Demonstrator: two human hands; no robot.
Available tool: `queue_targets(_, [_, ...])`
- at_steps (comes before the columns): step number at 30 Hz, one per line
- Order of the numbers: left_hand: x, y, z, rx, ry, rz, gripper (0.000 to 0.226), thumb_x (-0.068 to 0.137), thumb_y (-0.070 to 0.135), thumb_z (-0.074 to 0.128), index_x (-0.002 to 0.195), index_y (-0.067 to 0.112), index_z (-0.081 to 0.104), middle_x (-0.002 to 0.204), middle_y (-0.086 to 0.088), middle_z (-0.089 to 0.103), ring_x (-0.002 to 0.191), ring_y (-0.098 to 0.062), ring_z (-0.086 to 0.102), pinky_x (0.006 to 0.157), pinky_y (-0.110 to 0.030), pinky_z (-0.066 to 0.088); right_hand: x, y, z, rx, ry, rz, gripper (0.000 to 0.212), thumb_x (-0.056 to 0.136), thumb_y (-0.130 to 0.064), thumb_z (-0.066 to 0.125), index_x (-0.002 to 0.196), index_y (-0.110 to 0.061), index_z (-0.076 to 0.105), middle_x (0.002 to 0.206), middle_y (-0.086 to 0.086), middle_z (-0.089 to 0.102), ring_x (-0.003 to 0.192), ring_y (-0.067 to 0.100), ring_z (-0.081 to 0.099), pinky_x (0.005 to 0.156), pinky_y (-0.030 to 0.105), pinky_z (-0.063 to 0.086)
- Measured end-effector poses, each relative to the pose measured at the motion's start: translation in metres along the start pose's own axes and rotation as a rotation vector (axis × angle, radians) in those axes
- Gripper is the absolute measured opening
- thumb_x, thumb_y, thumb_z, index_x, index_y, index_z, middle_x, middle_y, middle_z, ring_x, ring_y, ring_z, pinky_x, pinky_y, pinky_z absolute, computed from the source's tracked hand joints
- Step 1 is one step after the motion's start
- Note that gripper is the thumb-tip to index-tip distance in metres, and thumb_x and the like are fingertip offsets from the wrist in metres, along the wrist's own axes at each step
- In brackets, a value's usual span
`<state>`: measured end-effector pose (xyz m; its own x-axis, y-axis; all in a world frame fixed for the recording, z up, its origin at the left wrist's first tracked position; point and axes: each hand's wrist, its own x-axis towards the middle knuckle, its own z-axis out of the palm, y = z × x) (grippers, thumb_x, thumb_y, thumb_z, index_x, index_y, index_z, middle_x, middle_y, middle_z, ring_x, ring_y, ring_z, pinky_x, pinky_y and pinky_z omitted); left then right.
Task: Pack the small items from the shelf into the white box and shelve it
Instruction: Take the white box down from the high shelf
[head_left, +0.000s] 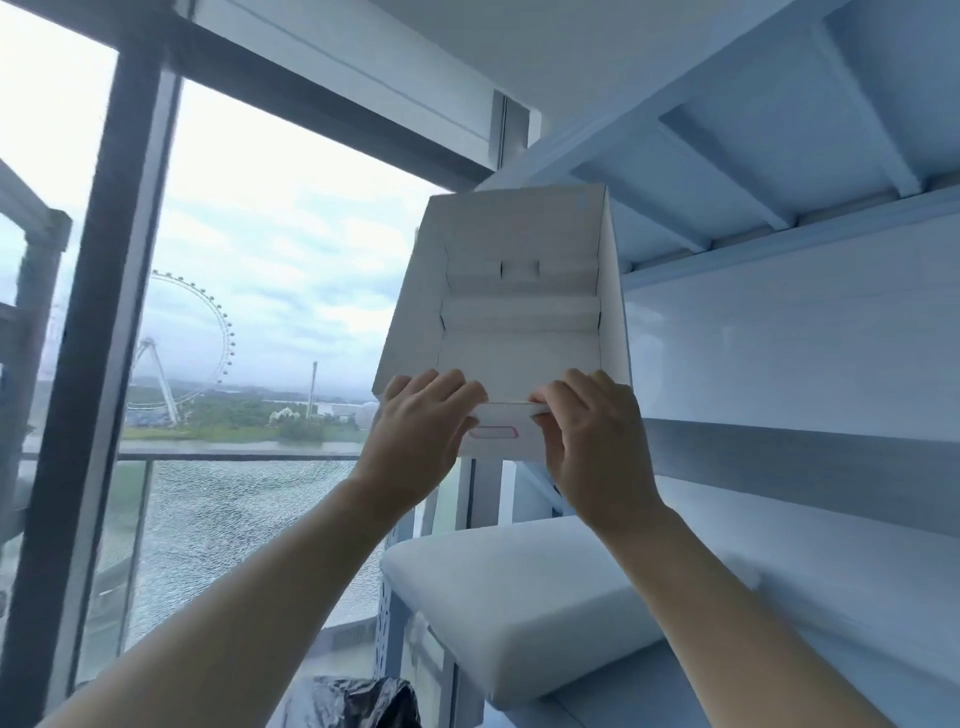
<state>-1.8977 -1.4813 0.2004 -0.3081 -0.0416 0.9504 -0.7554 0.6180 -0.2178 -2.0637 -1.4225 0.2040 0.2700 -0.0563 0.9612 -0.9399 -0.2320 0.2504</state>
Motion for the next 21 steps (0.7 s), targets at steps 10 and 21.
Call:
queue_targets(10, [-0.041,0.059,-0.084,0.001,-0.159,0.009,0.021,0.072,0.012,0.074,0.088,0.013,0.06,0.079,-0.002,0.062,0.073,-0.027,0.058,0.069,-0.037,0.044,-0.044,-0.041,-0.086,0.059,-0.116,0.053,0.011,0.077,-0.003,0.067,0.088,-0.007,0.064,0.077,0.006,0.061,0.071,0.027,0.054,0.065,0.029,0.034])
queue_targets(21, [-0.11,0.118,-0.189,-0.138,-0.224,0.017,0.02,0.072,0.012,0.075,0.087,0.011,0.061,0.08,-0.003,0.064,0.076,-0.028,0.06,0.071,-0.037,0.043,-0.094,-0.125,-0.207,-0.072,-0.202,0.103,0.014,0.076,-0.008,0.07,0.09,-0.012,0.066,0.077,0.001,0.064,0.071,0.025,0.053,0.065,0.026,0.026])
